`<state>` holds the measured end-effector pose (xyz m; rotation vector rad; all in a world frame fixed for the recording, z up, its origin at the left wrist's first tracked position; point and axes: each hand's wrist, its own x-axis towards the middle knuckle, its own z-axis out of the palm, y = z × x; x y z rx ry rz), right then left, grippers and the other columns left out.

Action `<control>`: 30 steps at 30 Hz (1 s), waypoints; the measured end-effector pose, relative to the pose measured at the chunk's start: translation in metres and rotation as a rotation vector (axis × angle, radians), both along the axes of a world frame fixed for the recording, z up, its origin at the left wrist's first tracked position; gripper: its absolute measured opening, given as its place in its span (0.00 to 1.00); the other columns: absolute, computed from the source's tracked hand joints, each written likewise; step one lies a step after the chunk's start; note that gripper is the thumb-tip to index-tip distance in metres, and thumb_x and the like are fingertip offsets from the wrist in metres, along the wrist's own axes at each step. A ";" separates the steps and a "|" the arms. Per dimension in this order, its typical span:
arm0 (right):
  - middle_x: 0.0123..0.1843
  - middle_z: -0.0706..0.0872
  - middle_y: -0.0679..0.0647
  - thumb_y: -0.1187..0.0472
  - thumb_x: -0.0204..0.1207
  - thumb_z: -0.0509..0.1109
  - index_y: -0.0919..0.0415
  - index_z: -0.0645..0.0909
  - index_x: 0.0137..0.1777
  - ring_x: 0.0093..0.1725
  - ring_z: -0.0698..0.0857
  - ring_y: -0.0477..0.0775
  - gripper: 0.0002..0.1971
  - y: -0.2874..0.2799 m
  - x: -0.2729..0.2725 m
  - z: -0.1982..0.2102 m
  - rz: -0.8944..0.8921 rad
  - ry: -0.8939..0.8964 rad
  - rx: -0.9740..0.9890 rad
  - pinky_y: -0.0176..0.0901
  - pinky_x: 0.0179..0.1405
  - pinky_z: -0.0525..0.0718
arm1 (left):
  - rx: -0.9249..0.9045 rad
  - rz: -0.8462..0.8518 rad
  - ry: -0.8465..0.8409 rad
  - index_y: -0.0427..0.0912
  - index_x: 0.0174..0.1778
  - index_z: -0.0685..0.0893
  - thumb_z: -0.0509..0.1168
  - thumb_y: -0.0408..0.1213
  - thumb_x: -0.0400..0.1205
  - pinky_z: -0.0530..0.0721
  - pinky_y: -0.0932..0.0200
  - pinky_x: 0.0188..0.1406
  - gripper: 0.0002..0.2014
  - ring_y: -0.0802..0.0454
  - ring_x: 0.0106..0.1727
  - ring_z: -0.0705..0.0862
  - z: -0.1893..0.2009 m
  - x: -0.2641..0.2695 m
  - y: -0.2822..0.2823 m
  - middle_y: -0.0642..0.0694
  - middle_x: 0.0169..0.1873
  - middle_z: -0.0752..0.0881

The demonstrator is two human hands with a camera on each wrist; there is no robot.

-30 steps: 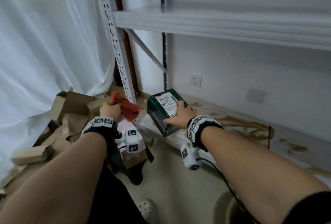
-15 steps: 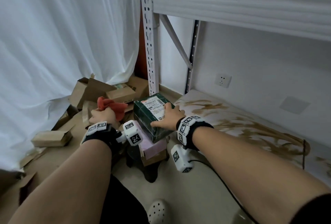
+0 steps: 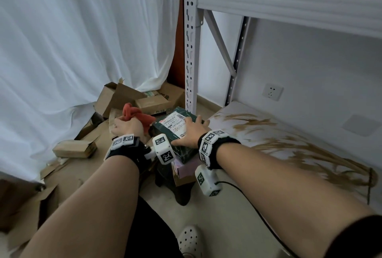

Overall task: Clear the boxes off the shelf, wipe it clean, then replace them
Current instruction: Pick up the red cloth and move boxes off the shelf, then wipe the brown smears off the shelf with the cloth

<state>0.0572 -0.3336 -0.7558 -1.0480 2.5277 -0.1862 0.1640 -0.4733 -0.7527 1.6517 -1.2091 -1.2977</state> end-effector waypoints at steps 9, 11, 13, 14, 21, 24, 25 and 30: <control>0.85 0.44 0.49 0.29 0.71 0.60 0.50 0.54 0.82 0.82 0.44 0.72 0.43 0.010 -0.006 -0.003 -0.027 -0.042 -0.101 0.70 0.74 0.63 | -0.220 -0.024 -0.036 0.41 0.63 0.76 0.59 0.34 0.81 0.77 0.45 0.68 0.14 0.38 0.65 0.77 0.003 -0.005 0.000 0.39 0.68 0.69; 0.85 0.43 0.49 0.30 0.74 0.57 0.50 0.55 0.82 0.82 0.42 0.71 0.40 0.014 -0.009 -0.002 -0.043 -0.019 -0.136 0.71 0.74 0.63 | -0.307 -0.072 -0.014 0.42 0.63 0.75 0.59 0.32 0.81 0.75 0.44 0.70 0.14 0.37 0.66 0.76 0.010 -0.007 0.005 0.39 0.70 0.67; 0.85 0.44 0.50 0.33 0.78 0.54 0.52 0.57 0.81 0.83 0.42 0.70 0.36 0.020 -0.014 0.002 -0.062 0.012 -0.179 0.70 0.75 0.62 | -0.394 -0.130 -0.034 0.44 0.63 0.75 0.58 0.32 0.81 0.75 0.42 0.70 0.15 0.38 0.65 0.77 0.019 -0.011 0.012 0.41 0.70 0.67; 0.85 0.45 0.50 0.35 0.79 0.53 0.53 0.59 0.80 0.83 0.43 0.69 0.34 0.024 -0.016 0.004 -0.071 0.031 -0.202 0.69 0.76 0.63 | -0.432 -0.164 -0.022 0.45 0.63 0.75 0.58 0.31 0.81 0.76 0.42 0.70 0.15 0.39 0.66 0.77 0.024 -0.014 0.016 0.42 0.70 0.67; 0.82 0.59 0.53 0.49 0.83 0.56 0.59 0.66 0.75 0.80 0.56 0.65 0.24 0.071 -0.041 0.029 -0.053 0.155 -0.356 0.58 0.78 0.62 | -0.726 -0.433 0.047 0.39 0.65 0.76 0.56 0.23 0.79 0.68 0.70 0.64 0.19 0.54 0.65 0.73 0.061 -0.041 0.059 0.43 0.68 0.71; 0.78 0.65 0.56 0.53 0.83 0.57 0.62 0.67 0.74 0.76 0.66 0.62 0.22 0.094 -0.054 0.037 -0.069 0.152 -0.432 0.54 0.77 0.65 | -0.755 -0.602 0.050 0.41 0.63 0.78 0.58 0.27 0.80 0.75 0.58 0.67 0.16 0.52 0.61 0.76 0.073 -0.059 0.081 0.45 0.62 0.75; 0.77 0.67 0.57 0.54 0.83 0.58 0.62 0.66 0.74 0.74 0.70 0.61 0.22 0.103 -0.057 0.040 -0.099 0.126 -0.473 0.52 0.75 0.68 | -0.766 -0.670 0.043 0.41 0.62 0.79 0.59 0.29 0.80 0.77 0.54 0.67 0.15 0.50 0.61 0.78 0.076 -0.067 0.089 0.44 0.61 0.76; 0.75 0.73 0.60 0.55 0.82 0.61 0.61 0.62 0.77 0.71 0.76 0.60 0.26 0.143 -0.059 0.056 -0.270 0.009 -0.630 0.47 0.68 0.72 | -0.820 -0.965 -0.024 0.41 0.58 0.82 0.62 0.31 0.80 0.80 0.51 0.63 0.12 0.48 0.58 0.80 0.088 -0.097 0.142 0.43 0.57 0.81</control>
